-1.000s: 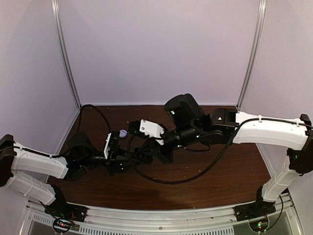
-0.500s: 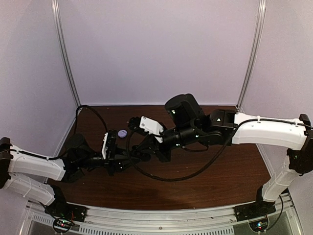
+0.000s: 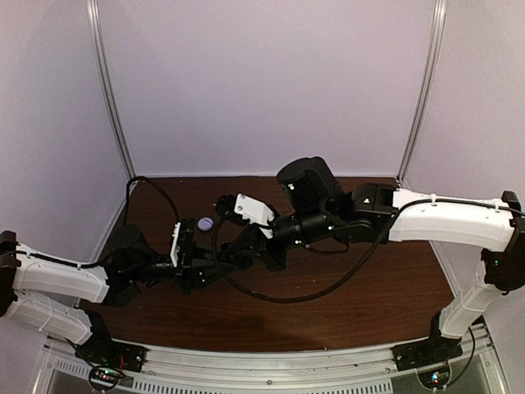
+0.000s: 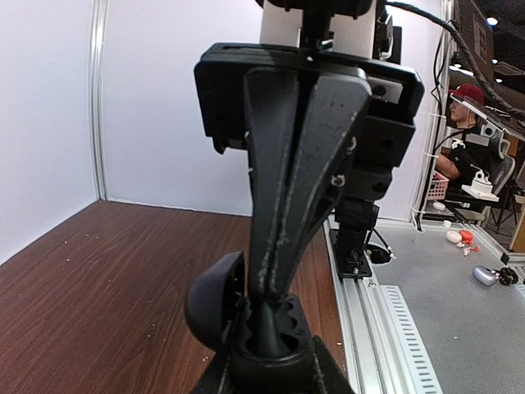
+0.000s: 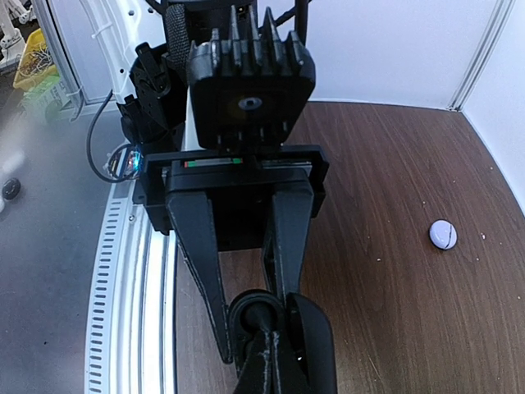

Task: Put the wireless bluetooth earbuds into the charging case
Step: Adjust the left earbud in the left side groove of the charging case.

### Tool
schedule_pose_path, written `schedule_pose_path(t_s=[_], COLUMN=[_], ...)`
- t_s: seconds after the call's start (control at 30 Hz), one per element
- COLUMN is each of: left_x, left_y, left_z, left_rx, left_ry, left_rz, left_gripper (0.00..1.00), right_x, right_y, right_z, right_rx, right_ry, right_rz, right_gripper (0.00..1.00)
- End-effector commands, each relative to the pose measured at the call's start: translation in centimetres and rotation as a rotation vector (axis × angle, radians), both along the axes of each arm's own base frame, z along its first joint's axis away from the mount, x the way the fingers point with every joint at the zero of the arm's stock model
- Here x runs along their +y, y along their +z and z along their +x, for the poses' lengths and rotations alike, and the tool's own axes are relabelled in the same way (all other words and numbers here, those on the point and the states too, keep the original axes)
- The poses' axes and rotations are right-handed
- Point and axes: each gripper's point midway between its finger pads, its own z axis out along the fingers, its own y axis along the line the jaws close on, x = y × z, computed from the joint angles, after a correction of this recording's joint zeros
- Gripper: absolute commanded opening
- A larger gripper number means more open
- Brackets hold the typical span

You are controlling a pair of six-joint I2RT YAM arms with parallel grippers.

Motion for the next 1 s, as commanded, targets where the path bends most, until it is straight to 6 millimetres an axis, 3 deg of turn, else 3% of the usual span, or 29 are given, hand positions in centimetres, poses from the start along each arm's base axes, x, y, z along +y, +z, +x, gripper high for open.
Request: schedule_pose_path(t_s=[0.0,0.27,0.97], left_x=[0.1,-0.2,-0.4], left_y=[4.8,4.4,4.1], left_z=[-0.7,-0.9,-0.8], left_rx=[-0.150,-0.140,-0.129], left_ry=[-0.034,-0.062,-0.062], left_rz=[-0.136,-0.125,-0.117], left_gripper=[0.00,0.00,0.00], right_x=[-0.9,-1.1,-1.8], right_y=[-3.4,-1.1,2.9], right_z=[-0.7,0.6,0.6], right_rx=[0.057,0.016,-0.035], right_ry=[-0.002,-0.053,-0.068], right_rz=[-0.114,-0.060,0.050], right_gripper=[0.01,0.05,0.21])
